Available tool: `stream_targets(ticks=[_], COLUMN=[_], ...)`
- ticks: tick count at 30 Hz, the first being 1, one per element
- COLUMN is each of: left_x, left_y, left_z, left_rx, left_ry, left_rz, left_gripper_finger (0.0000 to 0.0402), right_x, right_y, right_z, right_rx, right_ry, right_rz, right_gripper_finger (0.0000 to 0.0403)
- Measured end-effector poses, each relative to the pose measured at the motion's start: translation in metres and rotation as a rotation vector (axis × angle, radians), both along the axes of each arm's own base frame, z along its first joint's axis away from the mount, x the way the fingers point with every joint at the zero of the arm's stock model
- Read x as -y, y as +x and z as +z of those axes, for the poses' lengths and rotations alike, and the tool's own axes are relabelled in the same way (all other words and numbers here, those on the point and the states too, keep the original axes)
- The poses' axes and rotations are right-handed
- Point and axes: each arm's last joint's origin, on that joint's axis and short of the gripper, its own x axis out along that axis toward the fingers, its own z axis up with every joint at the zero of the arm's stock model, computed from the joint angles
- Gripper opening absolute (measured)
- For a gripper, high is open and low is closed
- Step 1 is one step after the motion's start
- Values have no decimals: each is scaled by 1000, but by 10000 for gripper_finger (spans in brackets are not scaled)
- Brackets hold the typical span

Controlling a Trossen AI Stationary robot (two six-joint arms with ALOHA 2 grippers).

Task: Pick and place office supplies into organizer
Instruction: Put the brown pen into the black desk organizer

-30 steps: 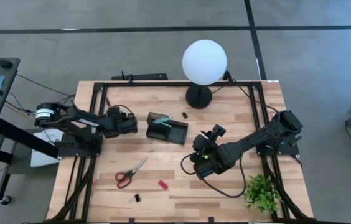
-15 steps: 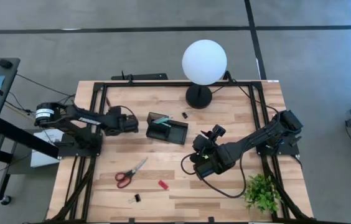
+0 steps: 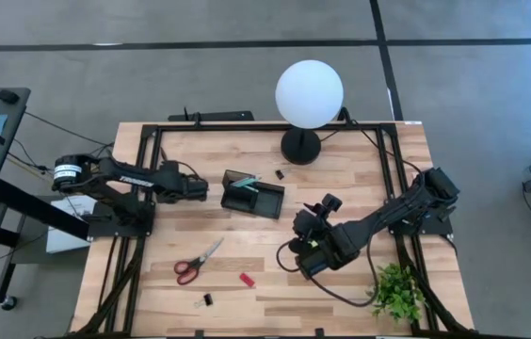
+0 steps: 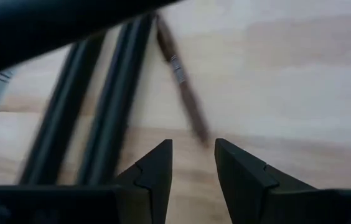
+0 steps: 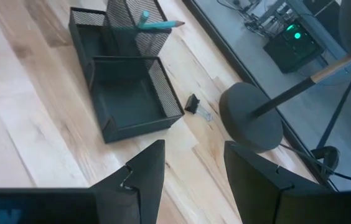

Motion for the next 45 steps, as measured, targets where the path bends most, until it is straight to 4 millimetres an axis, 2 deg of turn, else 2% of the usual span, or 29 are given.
stream_targets(ticks=[4,12,23,34,45], left_x=[-11,-23,-20,-26,-25], left_y=[6,-5,-15,-2,-4], left_z=[-1,-2,-15,-15,-22], left_rx=[93,47,54,181,125], left_ry=[55,8,43,135,113], left_rz=[40,126,120,109,108], left_gripper_finger=[118,118,118,118,118], right_x=[-2,-2,-2,-2,-4], right_y=[-1,-1,-1,-1,-2], right_z=[0,0,0,0,0], right_rx=[3,17,35,35,35], right_ry=[1,12,23,23,23], right_rz=[6,-9,-23,-24,-15], right_gripper_finger=[161,161,161,161,161])
